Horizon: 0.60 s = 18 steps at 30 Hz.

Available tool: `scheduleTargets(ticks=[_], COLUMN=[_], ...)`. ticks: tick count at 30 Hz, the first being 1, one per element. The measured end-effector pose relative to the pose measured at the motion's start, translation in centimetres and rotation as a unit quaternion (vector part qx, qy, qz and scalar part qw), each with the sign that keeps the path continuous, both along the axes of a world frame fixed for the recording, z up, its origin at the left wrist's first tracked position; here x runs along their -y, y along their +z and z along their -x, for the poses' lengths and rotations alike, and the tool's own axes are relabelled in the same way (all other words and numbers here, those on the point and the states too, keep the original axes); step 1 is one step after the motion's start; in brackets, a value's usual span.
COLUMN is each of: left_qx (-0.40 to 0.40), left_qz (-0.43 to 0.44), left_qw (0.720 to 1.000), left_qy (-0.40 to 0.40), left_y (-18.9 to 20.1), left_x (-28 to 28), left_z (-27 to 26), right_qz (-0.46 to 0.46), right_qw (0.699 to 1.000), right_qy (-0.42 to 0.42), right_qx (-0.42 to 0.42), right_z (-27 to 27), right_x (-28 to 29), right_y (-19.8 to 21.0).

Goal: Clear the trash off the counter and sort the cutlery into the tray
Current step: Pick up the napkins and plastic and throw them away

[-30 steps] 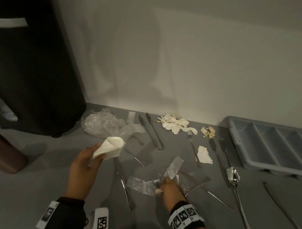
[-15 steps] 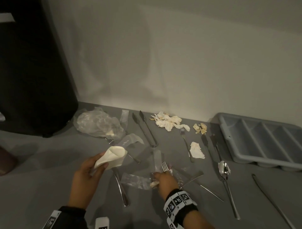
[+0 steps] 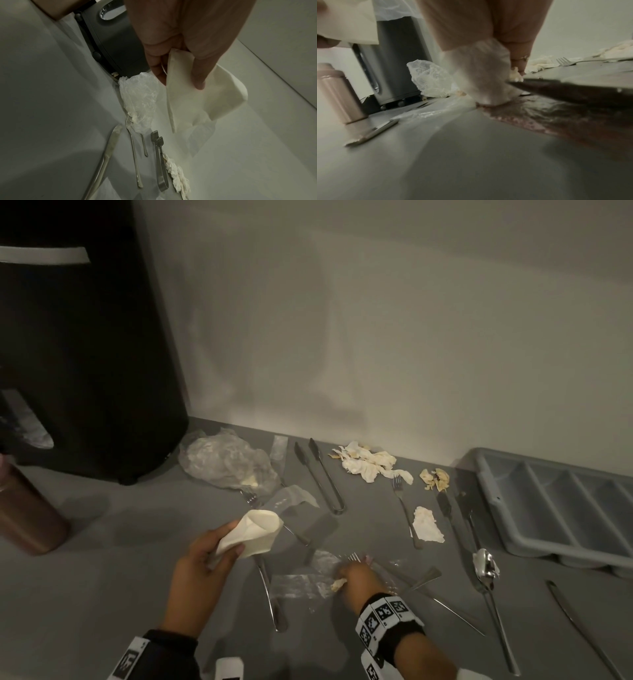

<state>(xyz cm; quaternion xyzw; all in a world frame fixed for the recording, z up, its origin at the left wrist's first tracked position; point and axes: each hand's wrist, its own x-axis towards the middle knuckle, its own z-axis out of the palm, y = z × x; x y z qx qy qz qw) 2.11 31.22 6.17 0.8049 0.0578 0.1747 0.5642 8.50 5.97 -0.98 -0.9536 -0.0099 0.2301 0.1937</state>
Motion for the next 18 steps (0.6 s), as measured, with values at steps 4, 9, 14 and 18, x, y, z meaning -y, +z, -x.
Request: scheduleTargets(ticks=[4, 9, 14, 18], left_qx=[0.001, -0.004, -0.011, -0.021], left_qz=[-0.004, -0.008, -0.014, -0.02], left_qw=[1.0, 1.0, 1.0, 0.999], left_qy=[0.001, 0.002, -0.008, -0.023], left_y=[0.4, 0.6, 0.0, 0.2], left_x=[-0.1, -0.5, 0.1, 1.6], left_z=[0.0, -0.2, -0.9, -1.5], right_qz=[0.005, -0.142, -0.293, -0.336], right_qw=[1.0, 0.983, 0.93, 0.897], right_qy=[0.026, -0.093, -0.148, -0.168], right_qx=[-0.008, 0.073, 0.166, 0.232], right_z=[-0.6, -2.4, -3.7, -3.3], right_x=[-0.4, -0.6, 0.4, 3.0], right_y=[-0.2, 2.8, 8.2, 11.5])
